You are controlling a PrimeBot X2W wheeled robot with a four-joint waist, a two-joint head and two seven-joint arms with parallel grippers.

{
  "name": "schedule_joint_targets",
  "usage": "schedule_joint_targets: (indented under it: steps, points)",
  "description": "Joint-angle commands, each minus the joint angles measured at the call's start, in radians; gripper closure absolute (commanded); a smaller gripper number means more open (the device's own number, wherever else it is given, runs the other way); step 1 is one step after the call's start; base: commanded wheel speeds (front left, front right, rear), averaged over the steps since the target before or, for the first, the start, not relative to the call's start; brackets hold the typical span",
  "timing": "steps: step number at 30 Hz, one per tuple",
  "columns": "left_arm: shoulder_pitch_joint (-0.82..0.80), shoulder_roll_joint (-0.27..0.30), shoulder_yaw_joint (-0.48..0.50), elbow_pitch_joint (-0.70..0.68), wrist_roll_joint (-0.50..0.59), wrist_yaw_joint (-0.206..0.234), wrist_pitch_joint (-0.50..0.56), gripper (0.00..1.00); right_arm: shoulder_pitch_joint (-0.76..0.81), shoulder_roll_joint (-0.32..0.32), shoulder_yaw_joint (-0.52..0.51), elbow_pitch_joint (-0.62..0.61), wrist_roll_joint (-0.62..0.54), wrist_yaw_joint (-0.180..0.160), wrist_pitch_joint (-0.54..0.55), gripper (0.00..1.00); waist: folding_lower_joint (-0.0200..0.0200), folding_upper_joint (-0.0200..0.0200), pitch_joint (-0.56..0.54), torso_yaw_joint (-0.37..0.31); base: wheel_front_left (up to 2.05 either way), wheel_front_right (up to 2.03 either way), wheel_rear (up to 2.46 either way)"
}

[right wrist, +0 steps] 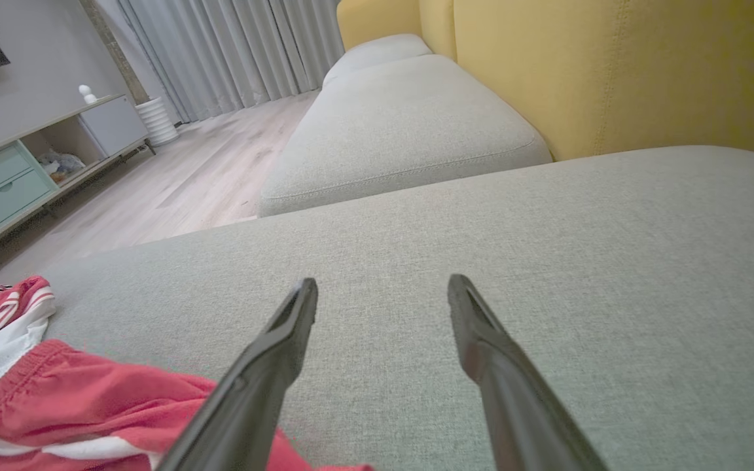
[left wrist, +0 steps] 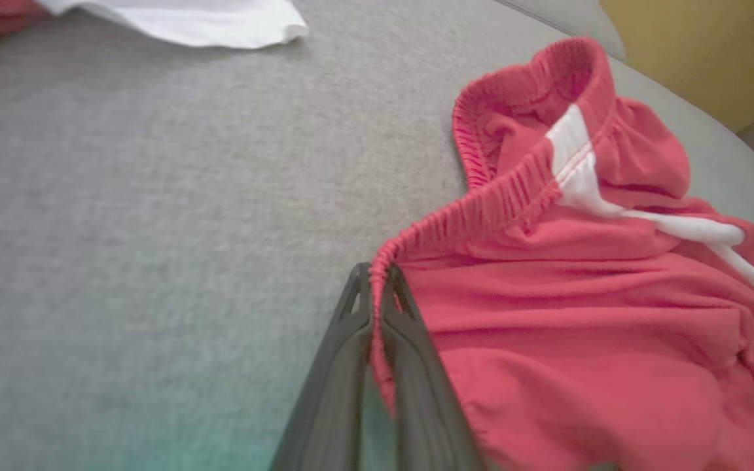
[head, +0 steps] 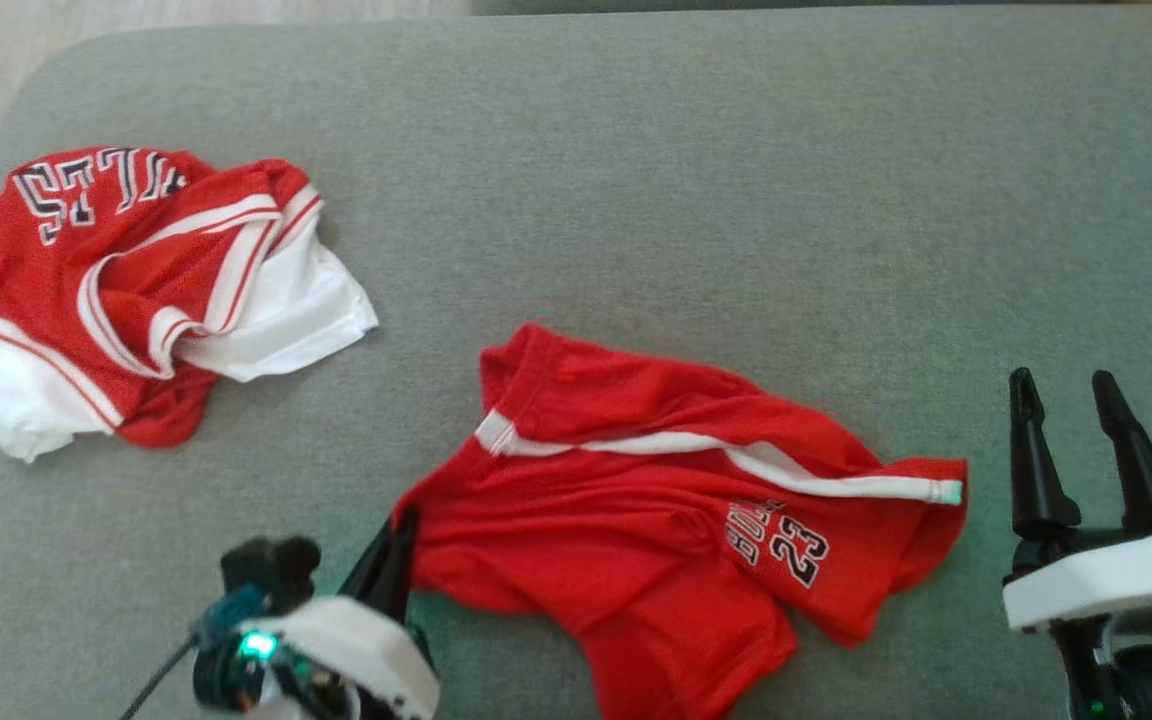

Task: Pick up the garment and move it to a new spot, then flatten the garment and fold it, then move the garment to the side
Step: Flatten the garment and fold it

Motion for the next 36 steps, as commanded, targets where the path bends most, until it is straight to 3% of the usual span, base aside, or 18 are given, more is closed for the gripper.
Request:
schedule_joint_targets:
  steps: [1, 4, 5, 6, 7, 13, 18, 27, 36]
  points:
    - [0.023, 0.027, 0.041, -0.069, -0.008, 0.022, 0.006, 1.00, -0.021, -0.011, 0.017, -0.041, -0.013, -0.001, 0.006, 0.00, 0.0001, 0.0000, -0.013, 0.013, 0.00, 0.00, 0.00]
    - [0.075, 0.029, 0.031, -0.135, -0.012, 0.041, 0.013, 1.00, -0.024, -0.011, 0.026, -0.050, -0.031, -0.001, 0.016, 0.00, 0.0001, 0.0000, -0.025, 0.023, 0.00, 0.00, 0.00]
    - [0.083, 0.028, 0.024, -0.152, -0.005, 0.045, 0.008, 0.55, -0.025, -0.011, 0.032, -0.055, -0.038, -0.001, 0.020, 0.00, 0.0001, 0.0000, -0.029, 0.026, 0.00, 0.00, 0.00]
    - [0.083, 0.028, 0.024, -0.152, -0.005, 0.045, 0.008, 0.55, -0.025, -0.011, 0.032, -0.055, -0.038, -0.001, 0.020, 0.00, 0.0001, 0.0000, -0.029, 0.026, 0.00, 0.00, 0.00]
    - [0.086, 0.025, 0.019, -0.168, 0.005, 0.047, -0.005, 0.00, -0.025, -0.011, 0.040, -0.060, -0.042, -0.001, 0.025, 0.00, 0.0001, 0.0000, -0.034, 0.027, 0.00, 0.00, 0.00]
    - [0.058, 0.016, 0.018, -0.206, 0.108, 0.047, -0.174, 0.00, -0.013, -0.011, 0.082, -0.093, -0.056, -0.001, 0.055, 0.00, 0.0001, 0.0000, -0.063, 0.028, 0.00, 0.00, 0.00]
    - [0.014, 0.047, 0.056, -0.205, 0.217, 0.082, -0.279, 0.00, 0.005, -0.011, 0.093, -0.117, -0.056, -0.001, 0.070, 0.00, 0.0001, 0.0000, -0.079, 0.028, 0.00, 0.00, 0.00]
    - [-0.011, 0.096, 0.169, -0.188, 0.300, 0.110, -0.305, 0.00, 0.052, -0.011, 0.110, -0.164, -0.064, -0.001, 0.091, 0.00, 0.0001, 0.0000, -0.098, 0.041, 0.00, 0.00, 0.00]
    - [0.003, 0.098, 0.185, -0.164, 0.305, 0.096, -0.306, 0.00, 0.062, -0.011, 0.111, -0.173, -0.057, -0.001, 0.092, 0.00, 0.0001, 0.0000, -0.104, 0.039, 0.00, 0.00, 0.00]
